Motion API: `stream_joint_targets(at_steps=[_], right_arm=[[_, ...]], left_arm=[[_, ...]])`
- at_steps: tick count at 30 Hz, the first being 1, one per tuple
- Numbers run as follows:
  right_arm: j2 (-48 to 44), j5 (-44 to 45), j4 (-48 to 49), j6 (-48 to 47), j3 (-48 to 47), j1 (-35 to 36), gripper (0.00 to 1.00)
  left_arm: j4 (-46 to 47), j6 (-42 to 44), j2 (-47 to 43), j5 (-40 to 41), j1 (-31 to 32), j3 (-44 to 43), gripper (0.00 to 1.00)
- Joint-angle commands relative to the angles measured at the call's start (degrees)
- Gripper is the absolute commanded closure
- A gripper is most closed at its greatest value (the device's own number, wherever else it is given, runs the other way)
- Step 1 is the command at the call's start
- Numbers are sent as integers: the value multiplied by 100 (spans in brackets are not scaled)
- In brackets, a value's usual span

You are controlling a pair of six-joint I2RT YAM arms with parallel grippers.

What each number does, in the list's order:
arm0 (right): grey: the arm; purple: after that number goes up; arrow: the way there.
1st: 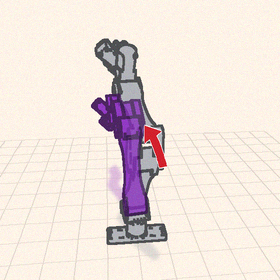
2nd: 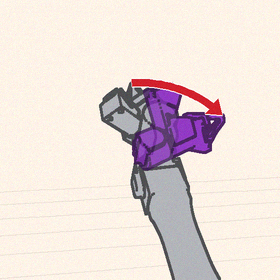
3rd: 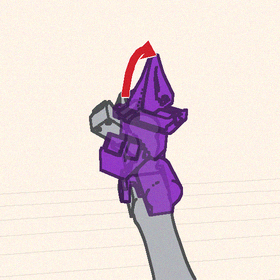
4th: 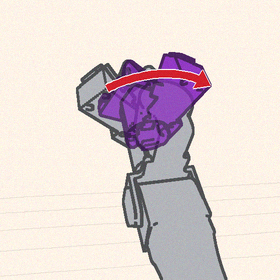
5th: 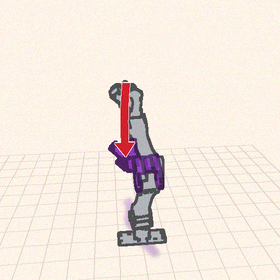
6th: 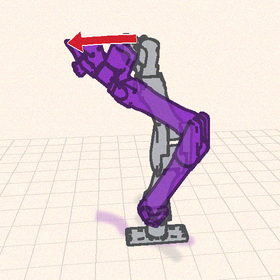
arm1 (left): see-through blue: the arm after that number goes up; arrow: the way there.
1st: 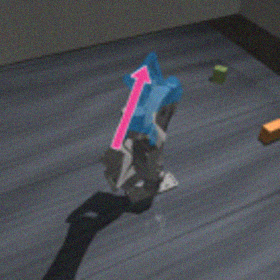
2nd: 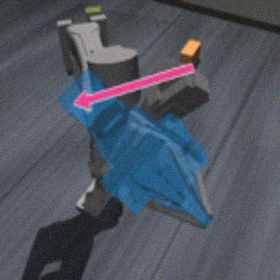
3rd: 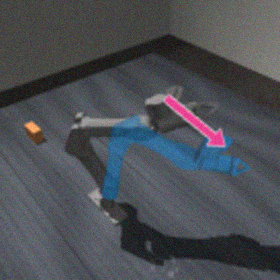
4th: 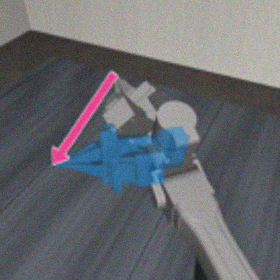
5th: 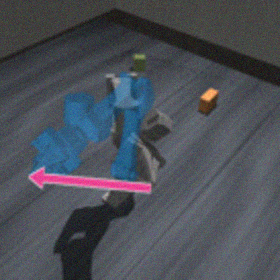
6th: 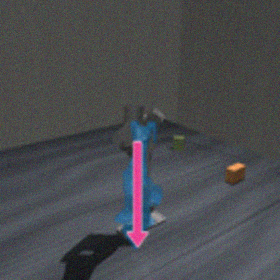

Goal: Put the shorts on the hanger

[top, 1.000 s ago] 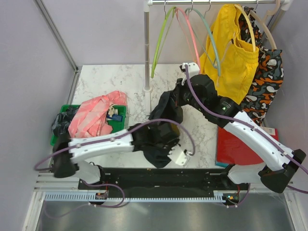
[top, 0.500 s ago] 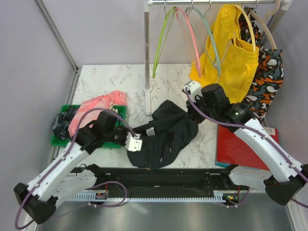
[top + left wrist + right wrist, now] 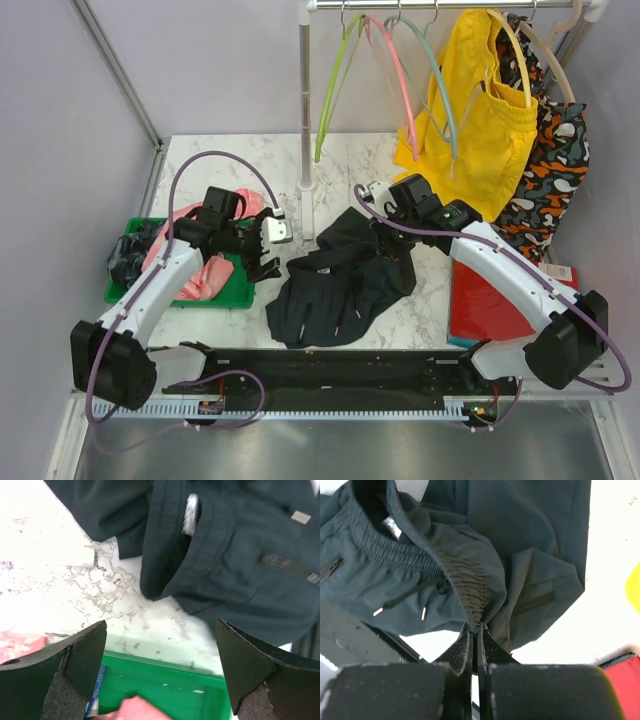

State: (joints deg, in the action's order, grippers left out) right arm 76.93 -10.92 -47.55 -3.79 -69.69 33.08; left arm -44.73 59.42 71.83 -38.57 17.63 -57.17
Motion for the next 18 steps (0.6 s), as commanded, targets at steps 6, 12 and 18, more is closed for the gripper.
stream_joint_targets(at_steps=[6, 12, 18], right_arm=[[464, 37, 650, 590, -44, -223, 100], [411, -68, 598, 608, -132, -293, 100], [218, -68, 563, 538, -106, -302, 100]], left_arm=[[211, -3664, -838, 1087, 1257, 223, 4], [351, -4798, 14, 1624, 1849, 180, 15], [693, -5309, 673, 1414, 1850, 136, 9]])
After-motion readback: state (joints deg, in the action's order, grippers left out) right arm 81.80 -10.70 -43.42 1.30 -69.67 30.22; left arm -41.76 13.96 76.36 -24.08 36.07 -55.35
